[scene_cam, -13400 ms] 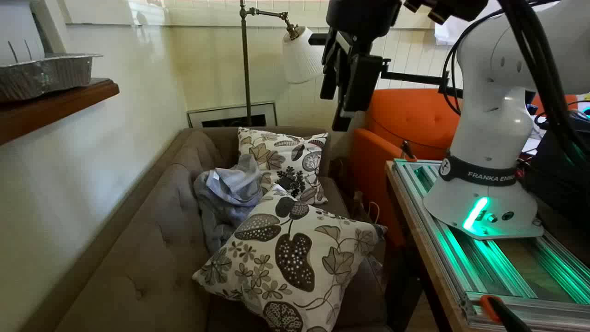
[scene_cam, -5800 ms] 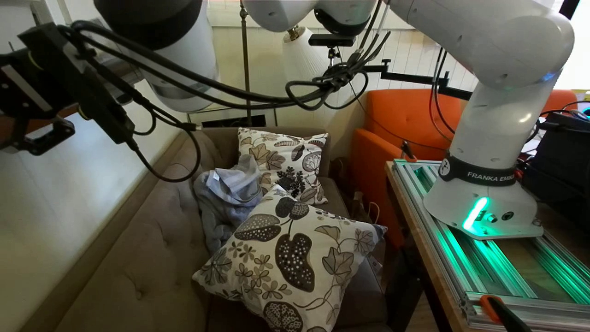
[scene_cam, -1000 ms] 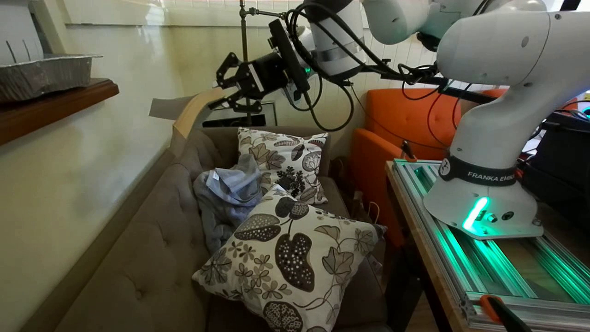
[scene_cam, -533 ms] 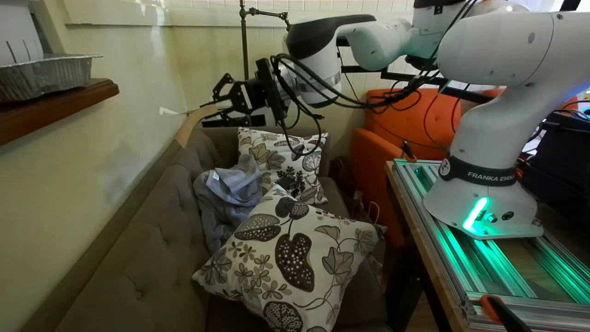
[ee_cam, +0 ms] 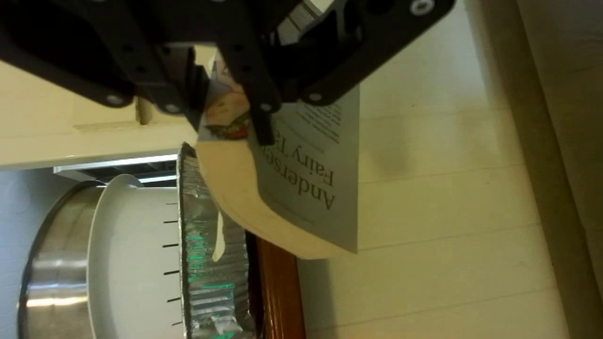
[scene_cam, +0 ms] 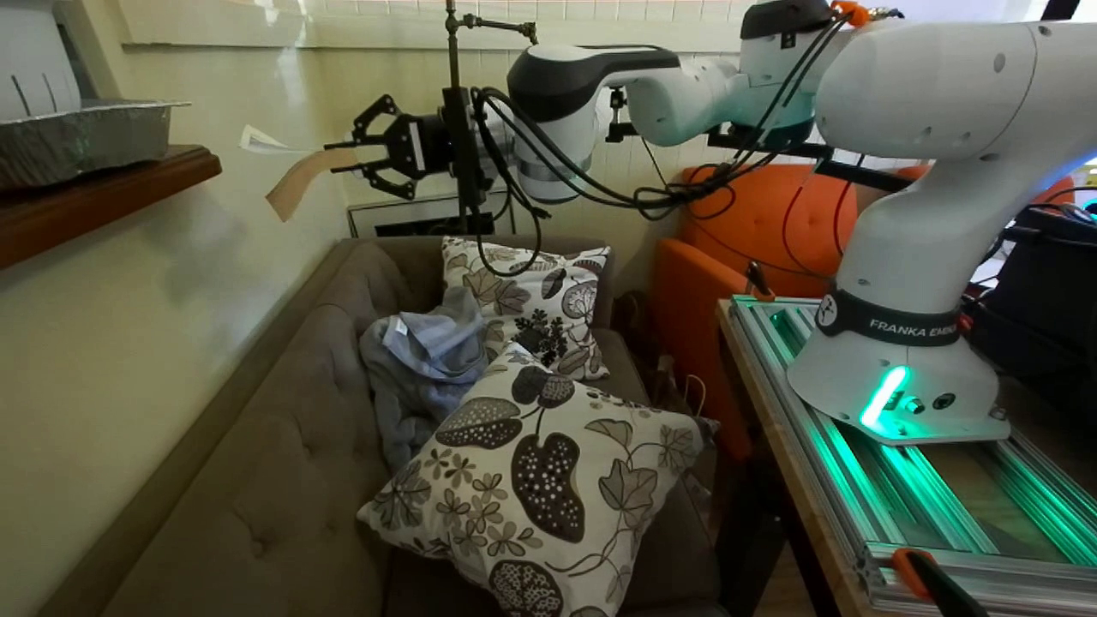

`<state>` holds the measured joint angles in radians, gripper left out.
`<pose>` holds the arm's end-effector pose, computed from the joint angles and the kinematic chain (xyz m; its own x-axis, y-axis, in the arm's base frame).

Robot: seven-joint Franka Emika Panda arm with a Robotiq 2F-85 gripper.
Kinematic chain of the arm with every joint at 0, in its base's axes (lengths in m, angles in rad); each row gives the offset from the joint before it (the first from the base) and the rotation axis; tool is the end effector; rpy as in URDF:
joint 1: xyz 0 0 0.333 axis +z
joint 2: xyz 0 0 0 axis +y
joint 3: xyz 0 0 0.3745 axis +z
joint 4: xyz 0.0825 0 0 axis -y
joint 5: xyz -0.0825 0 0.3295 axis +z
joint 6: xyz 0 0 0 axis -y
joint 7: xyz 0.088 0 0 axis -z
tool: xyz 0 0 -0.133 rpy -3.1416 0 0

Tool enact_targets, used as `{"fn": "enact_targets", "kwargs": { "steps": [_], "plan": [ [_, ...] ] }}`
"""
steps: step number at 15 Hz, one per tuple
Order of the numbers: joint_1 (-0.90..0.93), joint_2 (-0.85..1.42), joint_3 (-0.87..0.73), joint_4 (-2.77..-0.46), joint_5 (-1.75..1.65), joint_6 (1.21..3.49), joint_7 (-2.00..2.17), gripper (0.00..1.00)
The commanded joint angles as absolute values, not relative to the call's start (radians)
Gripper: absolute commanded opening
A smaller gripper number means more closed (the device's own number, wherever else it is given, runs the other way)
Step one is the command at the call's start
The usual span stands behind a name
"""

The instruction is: Put the book on the couch

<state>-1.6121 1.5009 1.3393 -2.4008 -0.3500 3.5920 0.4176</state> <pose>0.5033 -0.2394 0.2755 0.3327 -0.9347 -0.1250 -0.1275 0.0868 -0.9880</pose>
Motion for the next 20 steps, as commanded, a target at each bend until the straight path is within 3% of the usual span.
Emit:
{"fn": "enact_targets", "kwargs": {
  "steps": [1, 6, 7, 16, 17, 20],
  "plan": [
    [-1.612, 1.501, 1.338, -2.401, -0.35, 3.592, 0.418, 0.24],
    [-1.612, 1.501, 1.338, -2.4, -0.35, 3.592, 0.418, 0.24],
    [-1.599, 1.501, 1.331, -2.389, -0.357, 3.607, 0.426, 0.06],
    [-1.51, 1.501, 1.215, -2.256, -0.593, 3.637, 0.626, 0.06],
    [-1.556, 1.501, 1.225, -2.317, -0.511, 3.606, 0.534, 0.24],
    [-1.526, 1.501, 1.215, -2.275, -0.546, 3.612, 0.58, 0.24]
  ]
}}
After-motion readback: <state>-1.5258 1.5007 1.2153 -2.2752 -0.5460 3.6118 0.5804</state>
